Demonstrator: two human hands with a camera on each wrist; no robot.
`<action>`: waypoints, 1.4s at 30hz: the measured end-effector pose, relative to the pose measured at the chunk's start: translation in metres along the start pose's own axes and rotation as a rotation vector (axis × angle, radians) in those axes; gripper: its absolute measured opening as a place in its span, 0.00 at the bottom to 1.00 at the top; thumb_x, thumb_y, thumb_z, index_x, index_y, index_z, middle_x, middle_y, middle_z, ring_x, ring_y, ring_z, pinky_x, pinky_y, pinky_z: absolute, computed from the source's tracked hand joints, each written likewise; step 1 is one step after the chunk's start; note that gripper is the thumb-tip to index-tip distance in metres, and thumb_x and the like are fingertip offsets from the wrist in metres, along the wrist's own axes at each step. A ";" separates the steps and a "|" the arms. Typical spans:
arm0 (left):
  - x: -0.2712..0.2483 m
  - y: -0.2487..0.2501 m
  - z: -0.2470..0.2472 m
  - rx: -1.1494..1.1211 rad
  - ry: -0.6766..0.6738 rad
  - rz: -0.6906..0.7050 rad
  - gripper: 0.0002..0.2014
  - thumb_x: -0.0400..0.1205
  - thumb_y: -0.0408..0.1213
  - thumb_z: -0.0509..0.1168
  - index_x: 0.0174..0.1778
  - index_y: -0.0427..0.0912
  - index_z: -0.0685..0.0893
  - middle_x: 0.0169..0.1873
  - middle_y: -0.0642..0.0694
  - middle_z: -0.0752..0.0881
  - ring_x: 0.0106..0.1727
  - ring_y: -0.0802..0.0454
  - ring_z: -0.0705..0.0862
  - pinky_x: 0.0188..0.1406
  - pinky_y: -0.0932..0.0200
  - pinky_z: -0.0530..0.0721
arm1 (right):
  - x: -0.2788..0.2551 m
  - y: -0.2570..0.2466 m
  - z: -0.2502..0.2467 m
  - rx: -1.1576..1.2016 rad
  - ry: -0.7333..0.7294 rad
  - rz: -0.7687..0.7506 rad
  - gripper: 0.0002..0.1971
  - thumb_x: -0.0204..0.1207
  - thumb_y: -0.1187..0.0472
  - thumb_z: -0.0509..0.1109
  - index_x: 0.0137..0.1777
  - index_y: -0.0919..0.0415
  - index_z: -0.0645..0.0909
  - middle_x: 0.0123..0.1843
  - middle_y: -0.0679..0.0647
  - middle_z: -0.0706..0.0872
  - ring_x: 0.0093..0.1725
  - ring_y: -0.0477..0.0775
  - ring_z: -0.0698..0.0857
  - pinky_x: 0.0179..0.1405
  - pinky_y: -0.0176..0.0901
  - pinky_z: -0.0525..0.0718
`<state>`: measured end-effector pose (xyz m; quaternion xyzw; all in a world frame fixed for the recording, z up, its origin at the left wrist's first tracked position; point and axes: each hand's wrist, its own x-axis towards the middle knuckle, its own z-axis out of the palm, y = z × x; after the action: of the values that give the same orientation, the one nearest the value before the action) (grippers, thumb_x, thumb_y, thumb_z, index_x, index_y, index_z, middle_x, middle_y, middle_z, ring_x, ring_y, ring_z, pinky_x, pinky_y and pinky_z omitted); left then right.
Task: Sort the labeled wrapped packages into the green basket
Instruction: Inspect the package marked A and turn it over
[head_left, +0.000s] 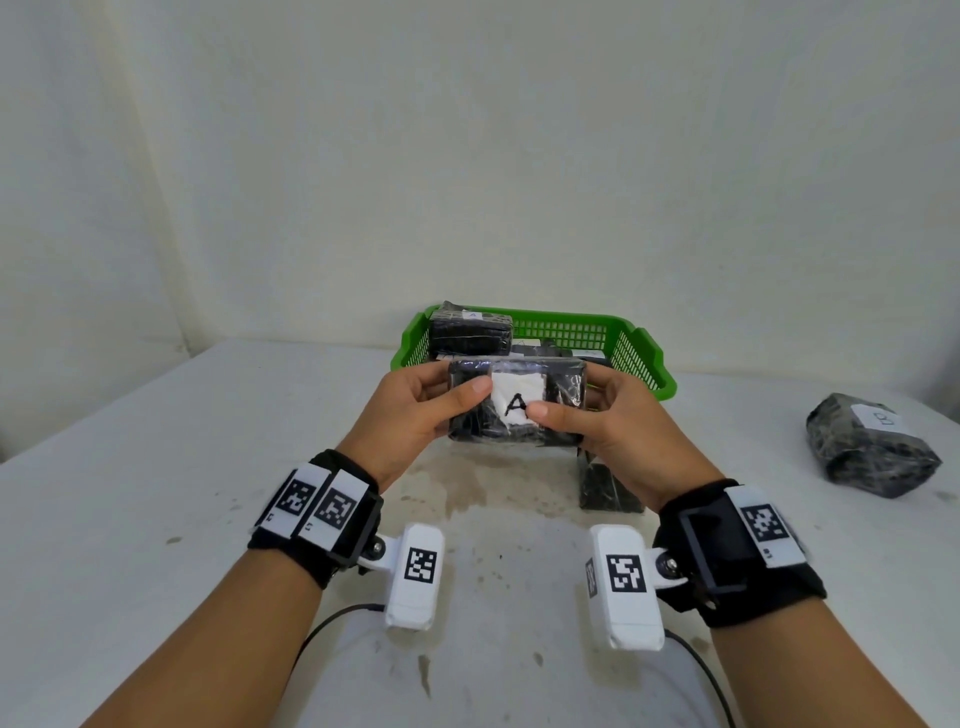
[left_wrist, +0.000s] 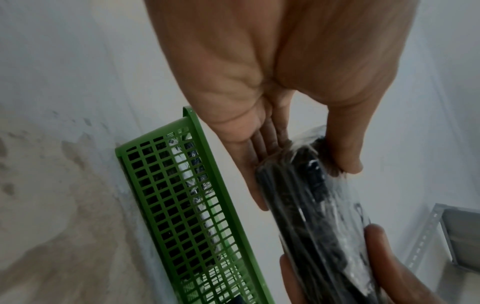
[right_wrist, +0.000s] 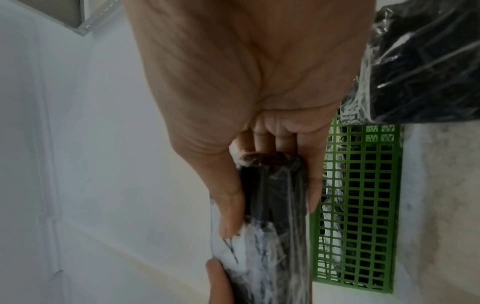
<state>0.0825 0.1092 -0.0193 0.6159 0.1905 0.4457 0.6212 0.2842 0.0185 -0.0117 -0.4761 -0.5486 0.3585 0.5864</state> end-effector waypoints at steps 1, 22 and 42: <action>0.000 0.000 0.000 0.006 0.003 0.008 0.20 0.72 0.40 0.74 0.60 0.38 0.88 0.59 0.37 0.90 0.62 0.41 0.88 0.66 0.43 0.83 | 0.001 0.001 0.000 0.020 -0.007 -0.002 0.30 0.63 0.61 0.85 0.68 0.62 0.86 0.61 0.57 0.95 0.63 0.59 0.93 0.64 0.55 0.91; 0.002 0.000 -0.004 0.204 -0.082 0.064 0.26 0.71 0.46 0.79 0.64 0.47 0.84 0.61 0.45 0.89 0.64 0.49 0.87 0.63 0.53 0.85 | 0.001 -0.005 0.000 0.198 0.042 0.160 0.23 0.76 0.53 0.77 0.65 0.69 0.89 0.66 0.67 0.91 0.70 0.65 0.88 0.70 0.54 0.88; 0.002 0.003 -0.003 0.019 0.023 -0.054 0.25 0.73 0.38 0.78 0.64 0.34 0.85 0.59 0.38 0.89 0.62 0.43 0.88 0.59 0.53 0.88 | 0.005 0.004 0.002 0.185 0.043 0.101 0.42 0.53 0.52 0.88 0.70 0.68 0.84 0.64 0.61 0.93 0.66 0.58 0.92 0.69 0.50 0.87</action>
<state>0.0802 0.1124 -0.0165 0.6112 0.2183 0.4340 0.6248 0.2837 0.0248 -0.0142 -0.4546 -0.4756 0.4265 0.6206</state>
